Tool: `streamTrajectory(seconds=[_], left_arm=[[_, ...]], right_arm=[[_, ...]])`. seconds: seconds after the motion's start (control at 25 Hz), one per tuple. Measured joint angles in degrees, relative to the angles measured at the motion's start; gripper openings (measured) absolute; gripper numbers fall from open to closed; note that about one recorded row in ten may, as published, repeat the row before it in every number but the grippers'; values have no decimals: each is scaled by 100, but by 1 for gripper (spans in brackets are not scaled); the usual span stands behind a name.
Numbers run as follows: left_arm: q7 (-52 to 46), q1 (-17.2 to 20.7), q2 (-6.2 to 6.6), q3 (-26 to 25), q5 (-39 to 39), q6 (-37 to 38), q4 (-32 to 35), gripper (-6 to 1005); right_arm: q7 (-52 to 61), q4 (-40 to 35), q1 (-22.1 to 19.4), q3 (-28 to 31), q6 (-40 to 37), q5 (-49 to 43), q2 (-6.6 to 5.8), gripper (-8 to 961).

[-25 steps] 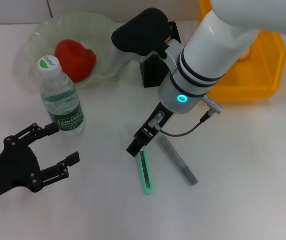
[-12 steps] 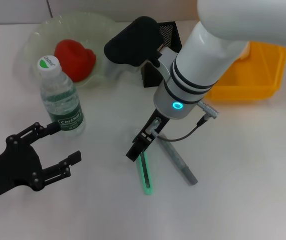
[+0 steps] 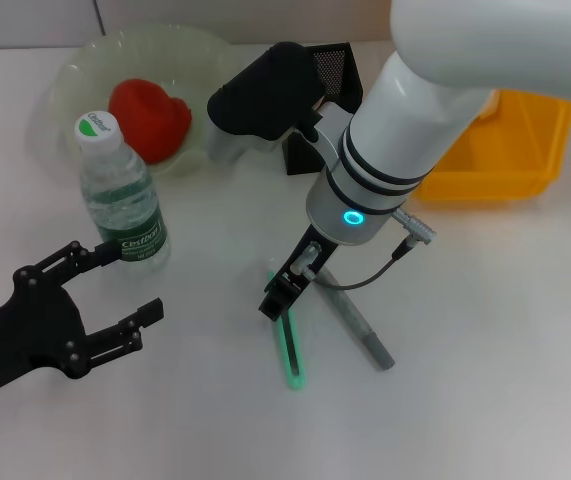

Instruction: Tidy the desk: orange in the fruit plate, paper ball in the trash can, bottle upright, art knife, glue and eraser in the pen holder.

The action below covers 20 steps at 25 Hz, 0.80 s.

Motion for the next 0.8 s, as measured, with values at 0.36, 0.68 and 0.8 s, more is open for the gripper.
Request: streamTrajectory(seconds=[0.36, 0.68, 0.8], left_arm=[[37, -115, 4, -9, 0, -8, -178, 813], [150, -152, 6, -13, 0, -12, -229, 813], [150, -164, 3, -8, 0, -12, -242, 813]], right_arm=[[0, 19, 6, -5, -18, 24, 0, 484], [83, 88, 4, 47, -30, 67, 0, 420], [84, 103, 6, 54, -30, 67, 0, 397]])
